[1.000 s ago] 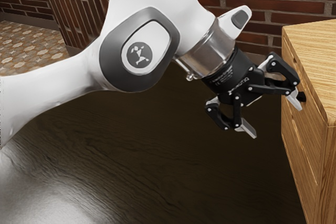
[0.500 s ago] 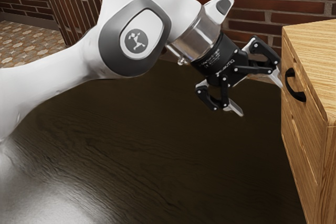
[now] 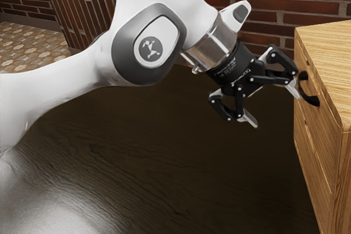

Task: Pull the drawer handle with one arm to open the drawer

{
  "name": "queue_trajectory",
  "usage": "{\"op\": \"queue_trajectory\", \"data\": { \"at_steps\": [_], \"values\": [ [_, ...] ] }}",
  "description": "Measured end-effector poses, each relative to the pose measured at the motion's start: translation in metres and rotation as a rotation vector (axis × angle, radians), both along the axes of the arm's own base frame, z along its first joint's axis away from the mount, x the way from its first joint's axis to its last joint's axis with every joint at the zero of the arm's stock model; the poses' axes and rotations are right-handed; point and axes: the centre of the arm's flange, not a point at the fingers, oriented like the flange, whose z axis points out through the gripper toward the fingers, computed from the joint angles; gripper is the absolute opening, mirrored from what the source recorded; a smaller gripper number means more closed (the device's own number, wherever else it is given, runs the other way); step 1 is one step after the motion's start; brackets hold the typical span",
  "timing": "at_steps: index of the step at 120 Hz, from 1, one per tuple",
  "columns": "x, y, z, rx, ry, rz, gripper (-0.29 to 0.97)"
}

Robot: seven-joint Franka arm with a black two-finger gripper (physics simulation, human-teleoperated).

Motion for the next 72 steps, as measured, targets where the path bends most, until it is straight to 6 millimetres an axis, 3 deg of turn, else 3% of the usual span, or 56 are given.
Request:
{"op": "queue_trajectory", "data": {
  "at_steps": [72],
  "values": [
    [0.027, -0.003, -0.005, 0.002, -0.016, 0.004, 0.65]
  ]
}}
